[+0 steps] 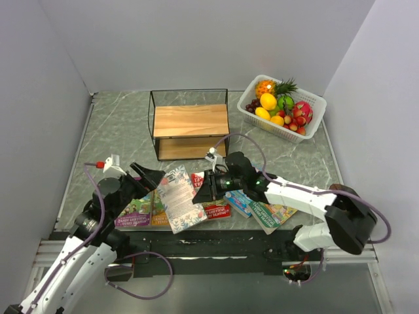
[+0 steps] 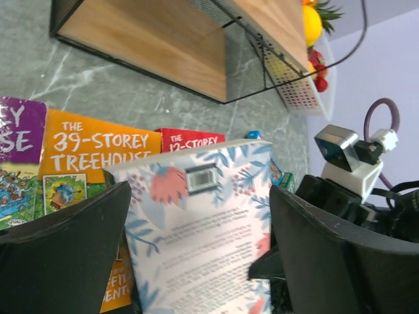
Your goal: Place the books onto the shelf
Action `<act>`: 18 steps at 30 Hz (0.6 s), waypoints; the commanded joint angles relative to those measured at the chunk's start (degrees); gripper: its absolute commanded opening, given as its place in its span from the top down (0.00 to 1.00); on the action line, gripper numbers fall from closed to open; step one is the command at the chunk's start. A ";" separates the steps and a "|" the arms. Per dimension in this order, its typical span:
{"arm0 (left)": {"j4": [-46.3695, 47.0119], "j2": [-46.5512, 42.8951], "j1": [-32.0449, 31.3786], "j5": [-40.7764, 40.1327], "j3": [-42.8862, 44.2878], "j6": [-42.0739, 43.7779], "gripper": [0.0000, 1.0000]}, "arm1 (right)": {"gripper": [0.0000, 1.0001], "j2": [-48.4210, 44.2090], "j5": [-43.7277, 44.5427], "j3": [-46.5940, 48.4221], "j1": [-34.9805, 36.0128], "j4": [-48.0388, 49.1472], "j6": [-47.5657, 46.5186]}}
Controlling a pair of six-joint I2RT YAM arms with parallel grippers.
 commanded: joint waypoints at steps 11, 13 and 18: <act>9.86 -3.05 -0.15 15.09 3.85 2.96 0.00 | 1.00 -11.57 -19.43 11.54 -5.11 -10.60 -2.13; 12.22 -2.43 -0.07 17.12 3.67 3.14 0.01 | 1.00 -11.74 -21.45 12.24 -5.64 -10.68 -1.86; 10.84 1.08 -0.15 17.41 5.77 5.60 0.01 | 1.00 -14.20 -23.04 12.86 -8.27 -12.09 -2.65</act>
